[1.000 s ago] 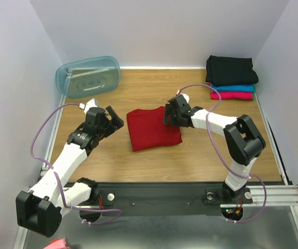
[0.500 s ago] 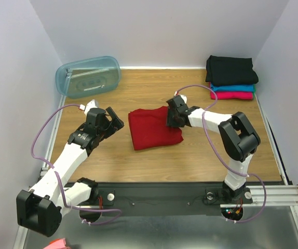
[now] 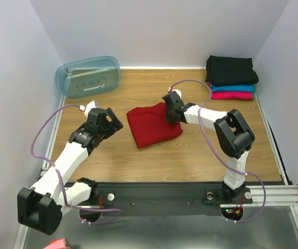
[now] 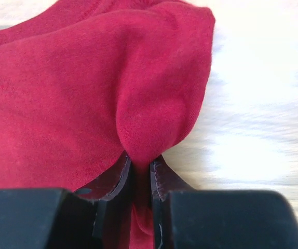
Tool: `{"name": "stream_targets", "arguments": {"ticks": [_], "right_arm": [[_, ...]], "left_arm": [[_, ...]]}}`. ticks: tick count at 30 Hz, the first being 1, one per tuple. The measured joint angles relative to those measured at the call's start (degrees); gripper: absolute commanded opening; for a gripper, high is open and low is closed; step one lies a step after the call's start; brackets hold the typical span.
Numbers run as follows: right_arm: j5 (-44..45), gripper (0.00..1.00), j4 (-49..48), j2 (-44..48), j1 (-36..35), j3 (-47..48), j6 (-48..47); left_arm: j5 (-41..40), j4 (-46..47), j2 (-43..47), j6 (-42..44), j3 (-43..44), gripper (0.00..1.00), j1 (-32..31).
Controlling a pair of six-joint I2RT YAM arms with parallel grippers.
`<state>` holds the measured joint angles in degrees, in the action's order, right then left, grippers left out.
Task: Fold and stack the t-shirts
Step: Neatly place the folded tshirt to the corner
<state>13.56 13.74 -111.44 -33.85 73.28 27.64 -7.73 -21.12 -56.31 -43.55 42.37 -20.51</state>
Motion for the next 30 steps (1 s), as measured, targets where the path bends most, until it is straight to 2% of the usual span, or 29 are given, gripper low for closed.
{"name": "stream_targets", "arguments": {"ticks": [5, 12, 21, 30], "right_arm": [[10.69, 0.00, 2.21, 0.00, 0.48, 3.82, -9.35], [16.68, 0.00, 1.66, 0.02, 7.06, 11.32, -22.75], [18.64, 0.00, 0.55, -3.26, 14.67, 23.65, -37.13], [18.38, 0.00, -0.04, -8.83, 19.37, 35.85, -49.44]], "left_arm": [[-1.62, -1.38, -0.17, 0.00, 0.39, 0.98, 0.02], [-3.72, -2.80, -0.96, 0.00, 1.99, 0.98, 0.00], [-4.70, -5.01, -3.82, 0.00, 2.56, 0.98, 0.02], [-7.23, -6.93, -7.13, 0.50, 8.07, 0.98, 0.02]]}}
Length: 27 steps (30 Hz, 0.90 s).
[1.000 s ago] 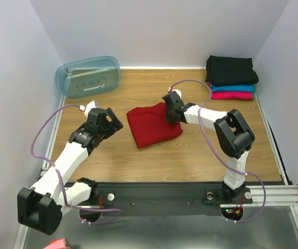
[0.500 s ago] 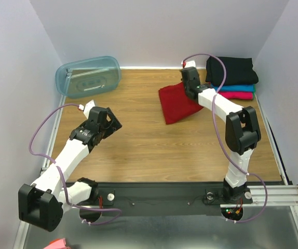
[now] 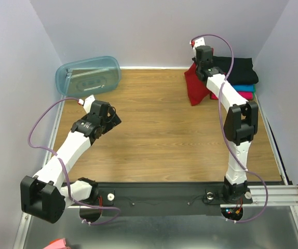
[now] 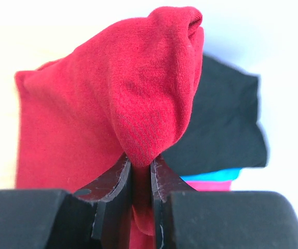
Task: Fold and stack the t-shirts
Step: Neatly place the folded tshirt to the corner
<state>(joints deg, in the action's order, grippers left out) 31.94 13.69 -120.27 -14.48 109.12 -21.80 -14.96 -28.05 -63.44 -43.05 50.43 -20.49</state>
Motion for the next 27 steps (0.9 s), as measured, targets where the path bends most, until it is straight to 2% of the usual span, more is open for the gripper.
{"name": "stream_targets", "arguments": {"ticks": [6, 18, 27], "right_arm": [[-0.76, 0.00, 0.02, -1.16, 2.36, 6.12, -4.22], [-2.23, 0.00, -0.02, -1.18, 7.06, 14.21, -4.07], [-4.11, 0.00, -0.26, -1.18, 9.97, 14.93, -3.43]], "left_arm": [[-0.83, -0.66, -1.11, 0.42, 0.37, 0.98, 0.35], [-1.29, -1.01, -3.02, 0.61, 0.72, 0.98, 0.44], [-0.87, -0.76, -5.20, 0.63, 0.72, 0.98, 0.74]]}}
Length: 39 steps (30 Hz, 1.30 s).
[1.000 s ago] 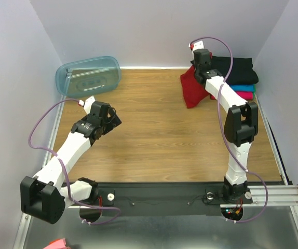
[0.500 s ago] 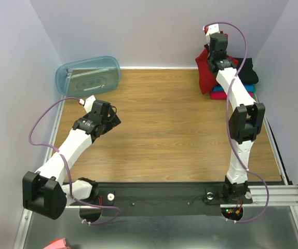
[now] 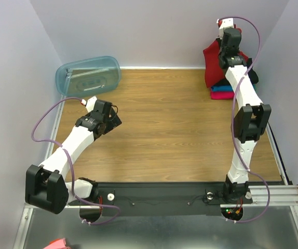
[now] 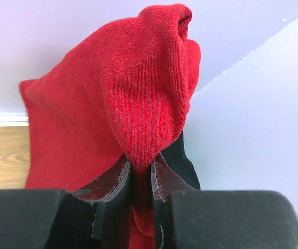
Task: Fold and stack the t-shirts
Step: Neatly place the folded tshirt to the corner
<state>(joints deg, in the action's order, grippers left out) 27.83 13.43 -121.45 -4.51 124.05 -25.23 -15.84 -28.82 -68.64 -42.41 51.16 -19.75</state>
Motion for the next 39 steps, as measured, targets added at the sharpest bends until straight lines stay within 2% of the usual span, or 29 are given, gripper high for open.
{"name": "stream_targets", "arguments": {"ticks": [11, 17, 18, 19, 20, 21, 22, 26, 31, 38, 39], "right_arm": [[-4.37, 0.00, -0.17, -3.58, 6.03, 1.92, 2.10], [-6.67, 0.00, -0.44, -9.05, 9.64, 4.76, 2.73], [-6.69, 0.05, -0.46, -9.90, 9.97, 5.46, 2.75], [-6.69, 0.16, -0.68, -11.21, 10.47, 6.29, 2.82], [-6.67, 0.54, -0.68, -12.41, 10.91, 7.04, 2.95], [-6.64, 0.84, -0.81, -13.31, 11.23, 7.63, 3.19], [-6.58, 1.00, -1.07, -14.56, 11.72, 8.39, 3.89], [-5.38, 1.00, -2.29, -17.09, 13.46, 9.77, 5.11], [-5.46, 1.00, -4.11, -15.54, 15.15, 8.07, 8.70], [-14.21, 1.00, -4.09, 0.85, 15.28, -9.07, 21.20], [-15.52, 1.00, -4.37, 6.03, 15.21, -14.75, 23.52]], "left_arm": [[0.79, 0.70, -3.21, 0.00, 1.29, 0.98, 0.00], [1.01, 0.85, -3.65, 0.02, 1.49, 0.98, 0.00], [1.03, 0.90, -3.67, 0.02, 1.51, 0.98, 0.00], [1.03, 0.90, -3.74, 0.02, 1.51, 0.98, 0.00], [1.03, 0.87, -3.89, 0.02, 1.55, 0.98, 0.00], [1.03, 0.79, -4.00, 0.02, 1.64, 0.98, 0.00], [1.03, 0.76, -4.31, 0.02, 1.88, 0.98, 0.00], [1.03, 0.74, -4.72, 0.02, 2.67, 0.98, 0.00], [1.22, 0.63, -4.59, 0.24, 3.45, 0.98, 0.00], [2.16, 0.79, -1.38, 1.42, 3.74, 0.98, 0.00], [2.56, 0.98, -0.55, 1.53, 3.74, 0.98, 0.00]]}}
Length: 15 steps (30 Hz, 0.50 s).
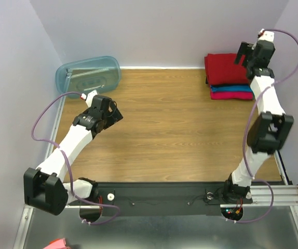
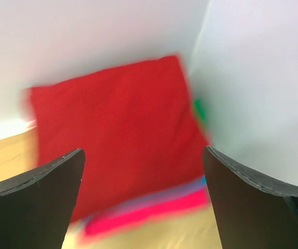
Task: Fold and stack the t-shirts
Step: Neatly place the folded tshirt to the corner
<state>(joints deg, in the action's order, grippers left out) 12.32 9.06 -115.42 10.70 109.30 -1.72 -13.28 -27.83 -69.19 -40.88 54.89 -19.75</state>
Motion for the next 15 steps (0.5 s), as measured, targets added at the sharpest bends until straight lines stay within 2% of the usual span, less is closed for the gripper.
{"name": "stream_targets", "arguments": {"ticks": [8, 15], "right_arm": [[-16.04, 1.00, -2.62, 40.57, -0.39, -38.60, 18.32], [-25.18, 1.00, -1.38, 65.18, -0.39, -68.78, 29.11]], "left_arm": [[3.39, 3.52, 7.80, 0.76, -0.81, 0.98, 0.00], [4.72, 6.10, 15.39, 1.62, -6.56, 0.98, 0.37]]}}
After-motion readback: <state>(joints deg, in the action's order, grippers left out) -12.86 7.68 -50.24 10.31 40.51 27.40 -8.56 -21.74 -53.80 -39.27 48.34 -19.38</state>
